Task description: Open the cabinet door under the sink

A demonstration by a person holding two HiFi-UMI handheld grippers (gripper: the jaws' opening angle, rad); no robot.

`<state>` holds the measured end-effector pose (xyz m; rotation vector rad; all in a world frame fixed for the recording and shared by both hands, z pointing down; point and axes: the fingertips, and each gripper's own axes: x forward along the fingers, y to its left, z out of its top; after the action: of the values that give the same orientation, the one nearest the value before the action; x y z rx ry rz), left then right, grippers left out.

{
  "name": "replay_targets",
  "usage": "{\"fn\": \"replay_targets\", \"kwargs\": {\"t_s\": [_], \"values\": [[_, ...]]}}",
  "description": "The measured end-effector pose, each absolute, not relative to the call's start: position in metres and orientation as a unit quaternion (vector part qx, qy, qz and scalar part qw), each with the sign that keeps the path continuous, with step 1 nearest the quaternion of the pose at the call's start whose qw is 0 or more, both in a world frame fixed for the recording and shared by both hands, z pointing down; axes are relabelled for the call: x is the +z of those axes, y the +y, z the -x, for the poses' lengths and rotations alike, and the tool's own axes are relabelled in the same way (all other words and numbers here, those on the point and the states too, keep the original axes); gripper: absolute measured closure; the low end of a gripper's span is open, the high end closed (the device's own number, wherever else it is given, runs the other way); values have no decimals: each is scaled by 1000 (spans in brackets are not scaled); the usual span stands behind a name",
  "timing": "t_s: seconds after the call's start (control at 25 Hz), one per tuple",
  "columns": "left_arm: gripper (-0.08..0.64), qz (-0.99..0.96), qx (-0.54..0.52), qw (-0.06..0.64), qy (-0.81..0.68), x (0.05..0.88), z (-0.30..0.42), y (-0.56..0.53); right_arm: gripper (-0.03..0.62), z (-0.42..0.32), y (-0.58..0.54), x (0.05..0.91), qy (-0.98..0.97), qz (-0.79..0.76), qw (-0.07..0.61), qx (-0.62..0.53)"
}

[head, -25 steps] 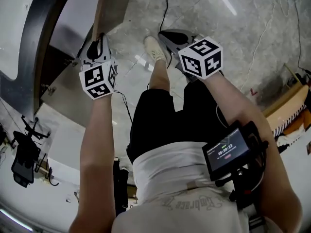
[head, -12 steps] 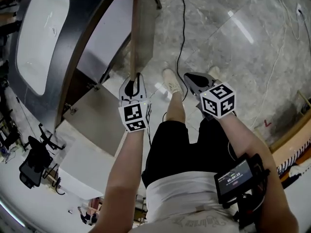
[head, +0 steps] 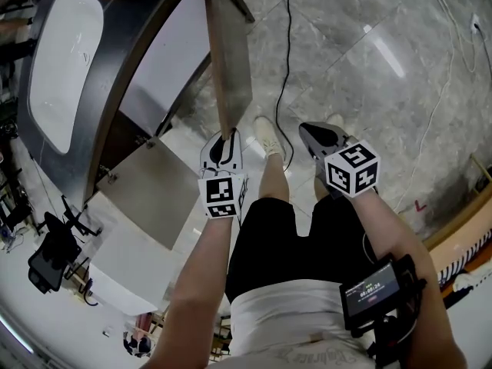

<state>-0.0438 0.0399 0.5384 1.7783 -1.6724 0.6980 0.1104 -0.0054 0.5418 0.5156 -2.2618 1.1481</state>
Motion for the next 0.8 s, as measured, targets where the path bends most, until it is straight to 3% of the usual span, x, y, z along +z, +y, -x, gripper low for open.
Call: {"fn": "replay_targets", "kwargs": {"t_s": [0.8], "values": [[494, -608, 256, 334, -673, 544, -16, 21, 577, -182, -17, 544, -833, -212, 264, 438]]}}
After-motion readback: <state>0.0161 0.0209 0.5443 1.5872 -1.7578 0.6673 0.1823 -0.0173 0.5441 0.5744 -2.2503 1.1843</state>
